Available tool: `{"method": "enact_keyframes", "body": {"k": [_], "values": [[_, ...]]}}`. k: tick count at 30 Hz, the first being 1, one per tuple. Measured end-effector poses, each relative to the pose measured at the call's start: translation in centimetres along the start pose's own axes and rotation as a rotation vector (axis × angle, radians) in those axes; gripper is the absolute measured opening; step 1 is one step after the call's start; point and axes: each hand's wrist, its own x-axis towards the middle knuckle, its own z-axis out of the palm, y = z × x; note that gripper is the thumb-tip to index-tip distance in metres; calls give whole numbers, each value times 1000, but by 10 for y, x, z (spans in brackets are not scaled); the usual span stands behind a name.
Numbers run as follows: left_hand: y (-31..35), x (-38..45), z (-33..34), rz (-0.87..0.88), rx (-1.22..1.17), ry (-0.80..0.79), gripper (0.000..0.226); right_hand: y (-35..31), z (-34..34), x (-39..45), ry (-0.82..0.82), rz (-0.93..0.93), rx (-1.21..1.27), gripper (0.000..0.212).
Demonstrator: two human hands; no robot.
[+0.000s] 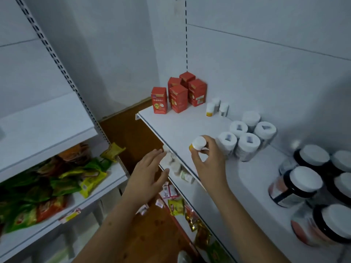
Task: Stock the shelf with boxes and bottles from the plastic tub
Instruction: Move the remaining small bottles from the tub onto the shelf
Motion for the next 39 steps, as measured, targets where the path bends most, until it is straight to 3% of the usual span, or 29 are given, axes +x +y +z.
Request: {"method": "enact_keyframes", "body": {"k": [12, 18, 22, 26, 33, 39], "values": [[-41, 154, 13, 266, -86, -116, 62, 30, 55, 96, 336, 101, -138, 27], [-56, 220, 44, 495, 92, -308, 70, 34, 66, 127, 497, 166, -211, 25], [-62, 245, 56, 579, 85, -281, 72, 50, 68, 142, 547, 212, -413, 30], [-66, 246, 64, 595, 18, -242, 70, 75, 73, 139, 528, 319, -747, 23], [-68, 246, 69, 608, -6, -241, 69, 80, 73, 150, 633, 377, -821, 21], [-68, 246, 70, 609, -5, -253, 71, 82, 73, 165, 640, 425, -1102, 33]]}}
